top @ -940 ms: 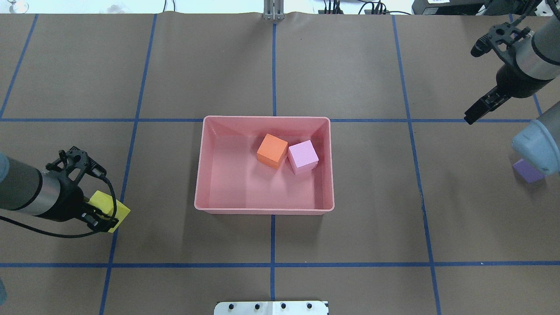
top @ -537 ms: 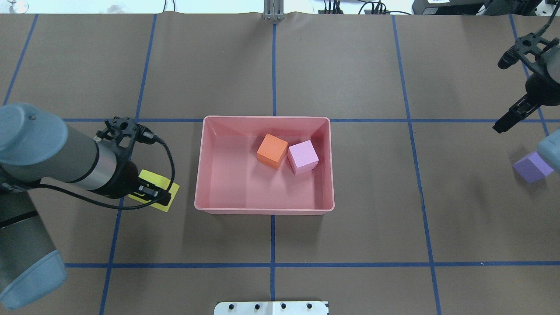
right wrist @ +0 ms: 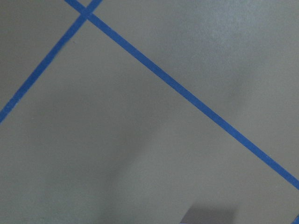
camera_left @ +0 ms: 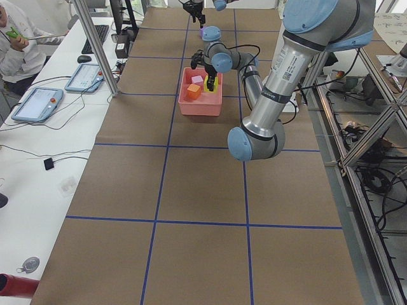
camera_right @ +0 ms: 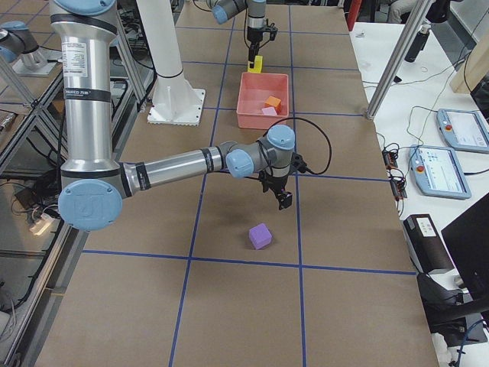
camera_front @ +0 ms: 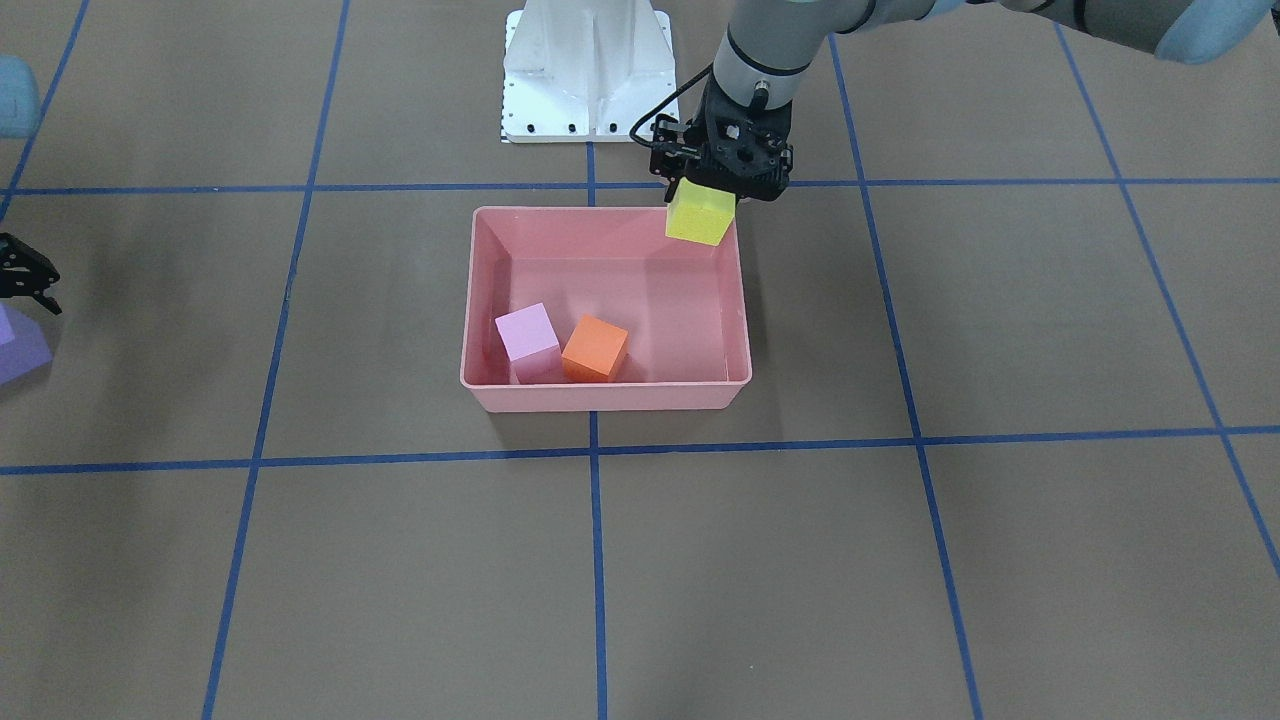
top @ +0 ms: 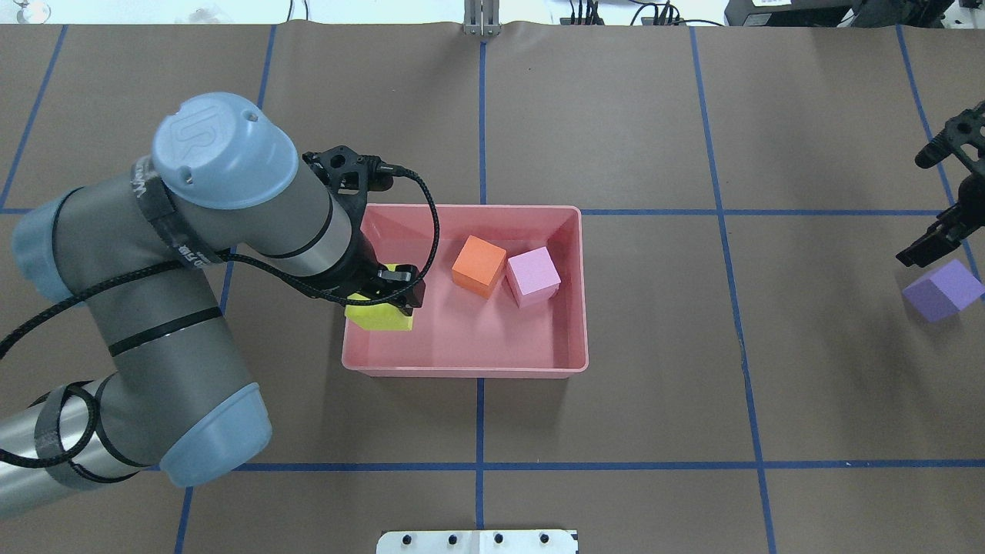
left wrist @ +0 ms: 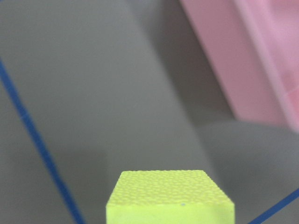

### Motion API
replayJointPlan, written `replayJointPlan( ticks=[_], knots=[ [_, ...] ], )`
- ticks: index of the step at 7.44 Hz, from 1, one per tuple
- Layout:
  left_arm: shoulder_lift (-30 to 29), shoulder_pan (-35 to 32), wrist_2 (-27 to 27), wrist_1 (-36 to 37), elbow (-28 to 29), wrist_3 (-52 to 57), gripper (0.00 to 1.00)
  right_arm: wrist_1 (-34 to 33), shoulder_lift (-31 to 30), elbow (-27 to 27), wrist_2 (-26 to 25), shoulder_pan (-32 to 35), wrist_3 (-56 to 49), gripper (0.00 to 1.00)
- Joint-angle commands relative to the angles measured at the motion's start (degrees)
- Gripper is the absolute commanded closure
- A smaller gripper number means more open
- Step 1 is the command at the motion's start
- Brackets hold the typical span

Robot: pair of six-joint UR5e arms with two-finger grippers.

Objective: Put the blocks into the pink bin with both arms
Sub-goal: 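Carry the yellow cube into the pink bin and release it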

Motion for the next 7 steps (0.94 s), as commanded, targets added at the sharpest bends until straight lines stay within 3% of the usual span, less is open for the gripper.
replayJointPlan(
  ticks=[1, 3, 7],
  knots=[
    [-0.85, -3.1, -0.35, 0.32, 0.6, -0.98, 0.0, 2.88, -4.04, -1.04, 1.5, 2.19, -3.44, 0.0],
    [2.47, -7.76, -5.43, 0.76, 0.34, 10.51, 0.0, 2.88, -4.32, -3.84, 1.42, 3.34, -4.44, 0.0],
    [3.72, -8.93, -5.89, 0.76, 0.34, 13.01, 0.0, 2.97, -3.0, -8.76, 1.68, 3.17, -3.73, 0.0]
  ],
)
